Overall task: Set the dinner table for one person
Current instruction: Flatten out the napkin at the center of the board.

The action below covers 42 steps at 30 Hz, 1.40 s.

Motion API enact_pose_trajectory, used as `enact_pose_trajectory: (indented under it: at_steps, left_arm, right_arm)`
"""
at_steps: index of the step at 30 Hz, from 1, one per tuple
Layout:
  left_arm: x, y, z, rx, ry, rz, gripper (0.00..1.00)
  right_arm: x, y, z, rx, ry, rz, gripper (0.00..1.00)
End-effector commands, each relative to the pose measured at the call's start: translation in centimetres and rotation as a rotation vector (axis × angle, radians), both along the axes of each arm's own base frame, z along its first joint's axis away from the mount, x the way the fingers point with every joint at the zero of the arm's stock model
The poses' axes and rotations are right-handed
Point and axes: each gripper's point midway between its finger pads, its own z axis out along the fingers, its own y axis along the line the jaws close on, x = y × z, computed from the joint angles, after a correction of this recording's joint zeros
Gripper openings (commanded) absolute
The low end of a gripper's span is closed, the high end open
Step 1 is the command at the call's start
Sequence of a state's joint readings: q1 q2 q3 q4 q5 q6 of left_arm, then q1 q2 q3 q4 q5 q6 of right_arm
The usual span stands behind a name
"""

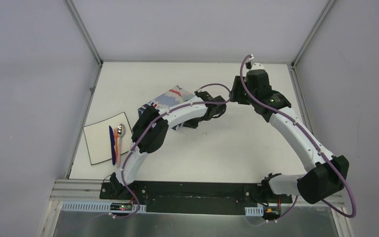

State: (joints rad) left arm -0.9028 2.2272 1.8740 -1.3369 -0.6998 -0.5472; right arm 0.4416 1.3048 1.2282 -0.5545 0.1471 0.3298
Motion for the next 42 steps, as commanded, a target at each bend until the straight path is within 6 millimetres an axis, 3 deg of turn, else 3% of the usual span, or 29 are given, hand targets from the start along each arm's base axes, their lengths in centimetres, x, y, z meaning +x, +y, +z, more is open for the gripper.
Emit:
enact_pose_trajectory:
  at_steps: [1,11,16,24,29,32,35,39,42]
  left_arm:
    - [-0.1,-1.3,1.6,-0.008,-0.032,-0.023,0.45]
    - [0.7,-0.9,-2.2,0.077,0.026,-0.021,0.46]
    - [1.4,-0.1,-2.5,0.089,0.026,-0.005,0.45]
    - [2.1,1.1,-1.0,0.089,-0.005,0.016,0.46]
    - [2.5,1.8,-2.2,0.110,0.011,0.033,0.44]
    - [2.5,1.5,-2.4,0.094,0.011,0.036,0.37]
    - [2.8,1.1,-2.0,0.073,0.000,0.030,0.17]
    - [3.5,1.3,-0.9,0.059,-0.018,0.031,0.00]
    - [4.2,2.2,0.7,0.043,-0.047,0.049,0.00]
  right_arm:
    - [0.3,0.1,1.3,0.020,-0.046,0.000,0.55]
    - [-0.5,-0.4,3.1,0.037,-0.100,-0.003,0.55]
    - [-0.9,-0.6,3.5,0.045,-0.115,-0.002,0.54]
    - [-0.9,-0.3,3.4,0.062,-0.122,0.006,0.53]
    - [-1.0,0.0,3.8,0.086,-0.132,0.013,0.53]
    - [-1.0,-0.1,3.7,0.083,-0.134,0.009,0.53]
    - [-0.9,0.1,3.5,0.092,-0.133,0.012,0.52]
    - [-0.9,0.2,3.6,0.103,-0.137,0.014,0.52]
    - [-1.0,0.0,3.7,0.099,-0.145,0.005,0.52]
